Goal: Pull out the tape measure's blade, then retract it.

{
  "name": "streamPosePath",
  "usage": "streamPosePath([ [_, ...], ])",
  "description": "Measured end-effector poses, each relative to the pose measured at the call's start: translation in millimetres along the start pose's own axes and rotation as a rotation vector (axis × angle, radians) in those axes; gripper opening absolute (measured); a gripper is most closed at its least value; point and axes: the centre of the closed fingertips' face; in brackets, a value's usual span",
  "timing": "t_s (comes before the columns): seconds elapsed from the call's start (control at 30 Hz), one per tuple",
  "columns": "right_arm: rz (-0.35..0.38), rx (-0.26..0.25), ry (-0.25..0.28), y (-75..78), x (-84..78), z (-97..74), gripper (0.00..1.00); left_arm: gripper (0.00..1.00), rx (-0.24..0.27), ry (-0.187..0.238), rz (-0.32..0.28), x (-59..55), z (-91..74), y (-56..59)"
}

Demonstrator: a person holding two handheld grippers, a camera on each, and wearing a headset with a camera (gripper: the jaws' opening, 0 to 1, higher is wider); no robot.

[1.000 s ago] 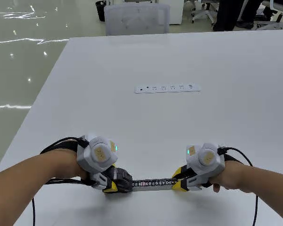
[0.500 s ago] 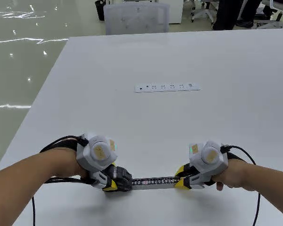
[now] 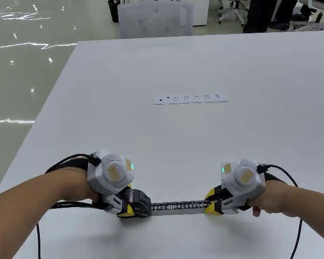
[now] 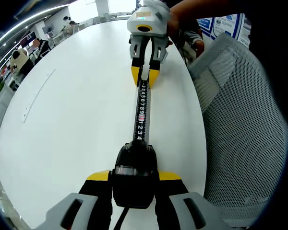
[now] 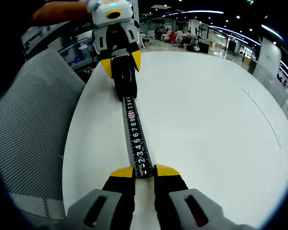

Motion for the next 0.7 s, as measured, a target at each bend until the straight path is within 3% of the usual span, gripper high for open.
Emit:
streamPosePath([
  [0.7, 0.017, -0.009, 0.000, 2.6, -10.4, -8.8, 0.12, 0.31, -0.002, 0.001, 0.000, -0.2, -0.1, -0.2],
])
Point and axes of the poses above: the centre of the closed fingertips' face, and the gripper's own axes: z roughly forward along the fingers, y roughly to its right, x roughly out of its top, and after that the axes turned 1 degree about -y, right-handed
